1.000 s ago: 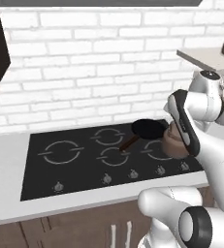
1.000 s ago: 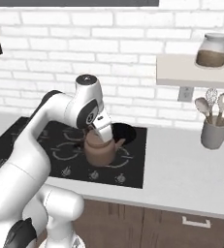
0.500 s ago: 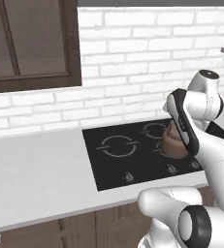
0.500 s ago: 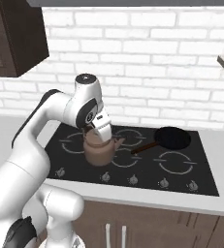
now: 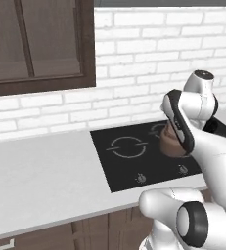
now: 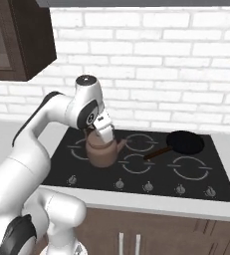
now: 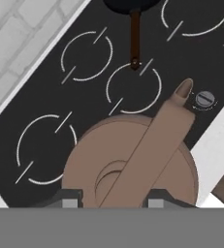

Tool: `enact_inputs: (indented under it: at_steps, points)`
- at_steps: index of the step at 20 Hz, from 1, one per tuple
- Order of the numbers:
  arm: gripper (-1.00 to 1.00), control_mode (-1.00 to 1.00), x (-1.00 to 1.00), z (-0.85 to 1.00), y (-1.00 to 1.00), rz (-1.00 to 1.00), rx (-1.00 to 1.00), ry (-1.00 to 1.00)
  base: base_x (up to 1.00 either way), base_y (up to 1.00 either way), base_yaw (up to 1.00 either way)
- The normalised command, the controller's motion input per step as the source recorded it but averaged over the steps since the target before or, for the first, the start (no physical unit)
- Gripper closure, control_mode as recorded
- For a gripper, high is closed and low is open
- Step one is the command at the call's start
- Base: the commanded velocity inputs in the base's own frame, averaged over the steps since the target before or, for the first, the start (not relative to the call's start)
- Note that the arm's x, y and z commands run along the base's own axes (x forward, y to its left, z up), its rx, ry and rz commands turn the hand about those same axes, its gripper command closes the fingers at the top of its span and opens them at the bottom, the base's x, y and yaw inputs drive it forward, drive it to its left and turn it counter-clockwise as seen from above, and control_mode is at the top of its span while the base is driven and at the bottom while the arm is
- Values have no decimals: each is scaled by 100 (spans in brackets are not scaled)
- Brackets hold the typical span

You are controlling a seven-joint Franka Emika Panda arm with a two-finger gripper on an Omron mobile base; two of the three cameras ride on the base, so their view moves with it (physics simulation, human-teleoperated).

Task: Pick the kettle from the counter and place it on a stove burner. Then turn the burner on.

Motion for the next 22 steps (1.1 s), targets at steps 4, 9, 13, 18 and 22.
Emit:
enact_inputs:
  at_steps: [4, 9, 13, 18, 22]
  points:
    - [100, -100, 47, 0, 2, -1, 0, 0, 0, 0, 0]
    - [100, -100, 97, -3, 33, -2, 0, 0, 0, 0, 0]
    - [100, -100, 88, 0, 68, -4, 0, 0, 0, 0, 0]
    - [100, -100, 64, -1, 68, -1, 6, 6, 0, 0, 0]
    - [100, -100, 5, -7, 13, 0, 2, 4, 0, 0, 0]
